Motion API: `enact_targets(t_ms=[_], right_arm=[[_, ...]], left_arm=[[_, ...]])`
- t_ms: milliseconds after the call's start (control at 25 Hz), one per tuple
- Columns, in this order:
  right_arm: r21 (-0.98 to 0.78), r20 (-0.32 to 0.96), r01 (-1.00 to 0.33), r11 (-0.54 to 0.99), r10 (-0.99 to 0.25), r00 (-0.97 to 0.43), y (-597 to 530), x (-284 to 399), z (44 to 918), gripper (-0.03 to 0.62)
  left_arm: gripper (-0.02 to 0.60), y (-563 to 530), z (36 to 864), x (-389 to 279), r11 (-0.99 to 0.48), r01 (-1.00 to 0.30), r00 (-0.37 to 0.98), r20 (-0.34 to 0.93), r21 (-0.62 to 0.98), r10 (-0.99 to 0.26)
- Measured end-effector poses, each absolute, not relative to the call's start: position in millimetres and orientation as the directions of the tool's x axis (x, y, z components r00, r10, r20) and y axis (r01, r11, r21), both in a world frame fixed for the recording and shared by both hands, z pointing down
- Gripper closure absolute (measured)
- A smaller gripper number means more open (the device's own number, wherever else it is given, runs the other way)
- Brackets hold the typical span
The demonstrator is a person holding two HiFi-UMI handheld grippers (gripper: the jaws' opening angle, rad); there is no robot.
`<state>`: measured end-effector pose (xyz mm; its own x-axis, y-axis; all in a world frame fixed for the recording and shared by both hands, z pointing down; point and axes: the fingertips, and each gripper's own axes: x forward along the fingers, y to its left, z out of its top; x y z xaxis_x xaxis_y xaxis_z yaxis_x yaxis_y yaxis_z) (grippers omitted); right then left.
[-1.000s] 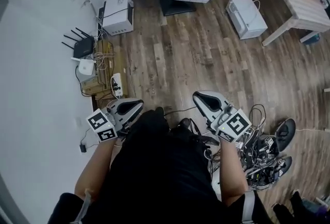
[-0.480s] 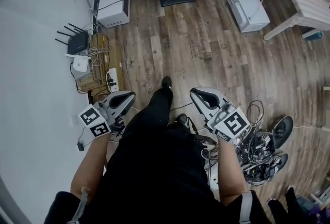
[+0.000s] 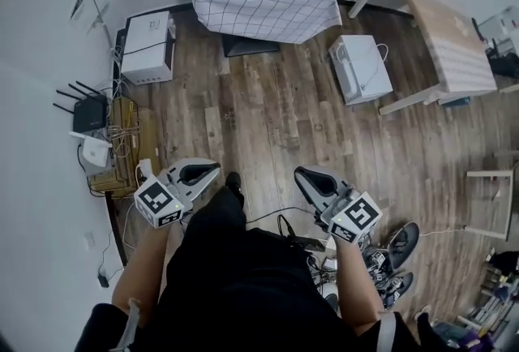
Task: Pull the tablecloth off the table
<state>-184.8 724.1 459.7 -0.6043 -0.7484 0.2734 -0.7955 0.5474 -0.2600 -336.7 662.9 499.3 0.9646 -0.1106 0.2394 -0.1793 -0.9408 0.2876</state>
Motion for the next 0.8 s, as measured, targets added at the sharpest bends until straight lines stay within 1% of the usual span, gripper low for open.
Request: enact_targets(t_ms=[80, 160, 240, 320, 600, 800], right_arm=[[-0.234, 0.276, -0.798, 0.555, -0.749, -0.602, 685, -183, 442, 0.571], [-0.218, 0.260, -0.800, 0.559, -0.757, -0.600, 654, -183, 428, 0.571], [-0.205, 0.257, -0.798, 0.566, -0.756, -0.602, 630, -184, 424, 0.571], [-0.194, 0.263, -0.790, 0.581, -0.745, -0.613, 614, -185, 426, 0.571], [-0.197, 0.250, -0.780, 0.594, -0.739, -0.625, 549, -148, 440, 0.571], [-0.214, 0.213, -0.744, 0.632, -0.713, -0.667, 482, -108, 455, 0.571]], left_arm=[[0.574, 632, 469, -326, -0.960, -0.130, 0.981, 0.172, 0.248, -0.088], [0.574, 609, 439, -316, -0.981, -0.053, 0.995, 0.098, 0.185, -0.035], [0.574, 591, 422, -306, -0.994, 0.007, 0.998, 0.062, 0.113, 0.014], [0.574, 574, 414, -297, -0.996, 0.027, 0.998, 0.046, 0.079, 0.031], [0.574, 516, 428, -258, -0.997, 0.026, 0.993, 0.109, 0.072, 0.034], [0.574, 467, 443, -222, -0.999, -0.015, 0.979, 0.201, 0.034, -0.008]])
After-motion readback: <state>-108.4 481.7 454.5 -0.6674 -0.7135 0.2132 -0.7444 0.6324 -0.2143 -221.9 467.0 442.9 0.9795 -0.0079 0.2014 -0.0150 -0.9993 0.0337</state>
